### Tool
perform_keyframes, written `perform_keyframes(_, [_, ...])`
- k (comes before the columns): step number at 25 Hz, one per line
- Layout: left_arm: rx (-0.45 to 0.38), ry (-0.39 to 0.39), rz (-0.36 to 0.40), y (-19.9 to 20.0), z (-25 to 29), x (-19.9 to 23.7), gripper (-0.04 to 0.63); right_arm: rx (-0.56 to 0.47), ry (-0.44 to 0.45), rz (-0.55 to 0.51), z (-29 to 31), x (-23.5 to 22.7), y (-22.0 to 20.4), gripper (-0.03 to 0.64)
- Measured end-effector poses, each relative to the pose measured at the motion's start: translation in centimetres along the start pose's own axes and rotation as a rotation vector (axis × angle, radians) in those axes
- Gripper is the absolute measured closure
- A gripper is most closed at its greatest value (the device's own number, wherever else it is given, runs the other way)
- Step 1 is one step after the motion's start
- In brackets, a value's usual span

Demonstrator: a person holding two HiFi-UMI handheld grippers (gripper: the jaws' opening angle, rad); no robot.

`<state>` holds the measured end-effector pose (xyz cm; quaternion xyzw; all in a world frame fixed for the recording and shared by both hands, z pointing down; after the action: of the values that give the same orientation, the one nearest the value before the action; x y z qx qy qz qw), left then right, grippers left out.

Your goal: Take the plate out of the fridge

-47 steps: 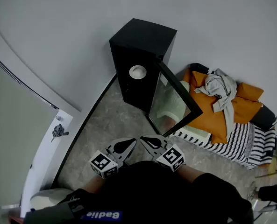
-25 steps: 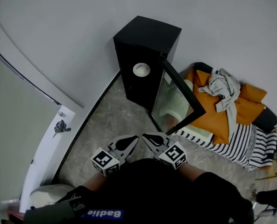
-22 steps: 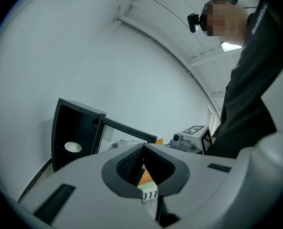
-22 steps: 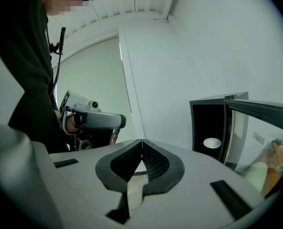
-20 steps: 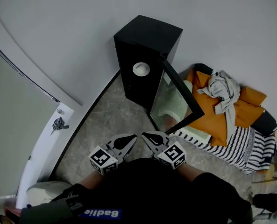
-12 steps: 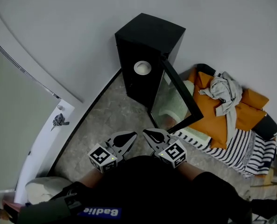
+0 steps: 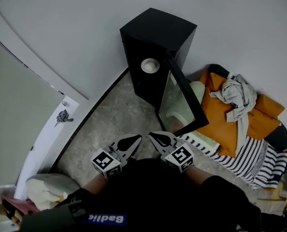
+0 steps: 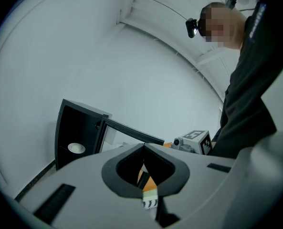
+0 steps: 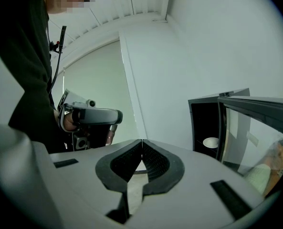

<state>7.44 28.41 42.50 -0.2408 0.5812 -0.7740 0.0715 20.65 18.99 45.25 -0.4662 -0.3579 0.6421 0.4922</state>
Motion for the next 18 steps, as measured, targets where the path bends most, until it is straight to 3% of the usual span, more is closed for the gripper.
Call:
perform_keyframes(3, [-0.01,0.025,-0.037,0.4,0.6,-0.5,0.588,0.008,0.014,0.007,-0.2,-0.5,-0.5,0.606])
perform_keyframes(10, [-0.022,0.037,-0.042,1.0,0.9,1.3,0.588,0.021,0.019,0.012,1.1,-1.5,-0.2,0.606])
perform_keyframes(18, [-0.024,-0.032,-0.06,1.8,1.8,7.3,0.588,0.047,-0.06,0.04,4.7,-3.4,0.6,0.606])
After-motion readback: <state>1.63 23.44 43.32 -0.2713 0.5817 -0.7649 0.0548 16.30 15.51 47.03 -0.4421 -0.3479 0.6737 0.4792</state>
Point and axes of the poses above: the fingertips, and each gripper's own axes: z forward along the fingers, x to its left, y out of its top, the point moved 8 cm from there along -z, backward along the fingers, and after that the axes turned 3 degrees about x, right-handed, at the moved point
